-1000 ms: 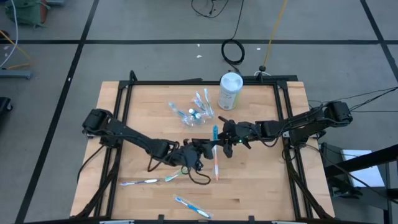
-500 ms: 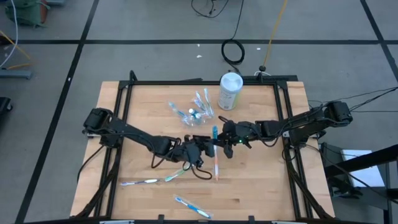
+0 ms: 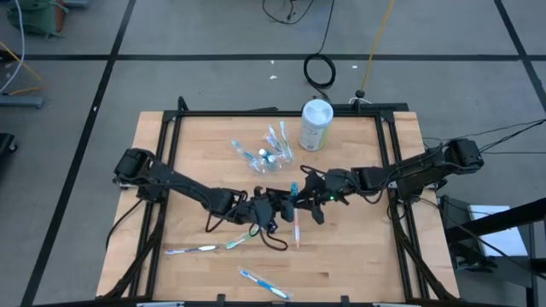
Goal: Pick & Place toothbrushing station
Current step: Put the blue mouthwash into the transparent organizer
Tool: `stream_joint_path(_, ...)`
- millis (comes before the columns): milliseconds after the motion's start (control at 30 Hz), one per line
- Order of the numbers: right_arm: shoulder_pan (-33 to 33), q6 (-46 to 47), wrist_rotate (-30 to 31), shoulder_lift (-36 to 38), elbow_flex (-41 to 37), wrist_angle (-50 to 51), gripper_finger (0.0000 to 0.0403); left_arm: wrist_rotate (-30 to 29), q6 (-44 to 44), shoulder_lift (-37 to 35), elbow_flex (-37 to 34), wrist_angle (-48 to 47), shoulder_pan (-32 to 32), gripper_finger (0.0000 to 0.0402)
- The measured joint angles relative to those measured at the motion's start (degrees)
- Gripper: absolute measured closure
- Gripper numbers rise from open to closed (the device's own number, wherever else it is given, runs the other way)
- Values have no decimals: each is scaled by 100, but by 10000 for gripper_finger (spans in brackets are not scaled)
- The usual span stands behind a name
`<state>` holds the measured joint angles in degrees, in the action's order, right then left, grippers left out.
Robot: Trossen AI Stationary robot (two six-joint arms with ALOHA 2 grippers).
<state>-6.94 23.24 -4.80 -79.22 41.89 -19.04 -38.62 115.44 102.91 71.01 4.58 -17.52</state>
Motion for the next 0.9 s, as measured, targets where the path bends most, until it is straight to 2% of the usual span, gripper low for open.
stream_joint_path(267, -59, 9, 44, 0, 0, 8, 303, 22, 82, 0, 0, 11, 150, 172)
stream_joint_path(533, -61, -11, 37, 0, 0, -37, 303, 240, 567, -2, -1, 9, 211, 176)
stream_joint_path(900, -39, 0, 42, 0, -7, -64, 302, 297, 572, -9, -10, -83, 208, 269)
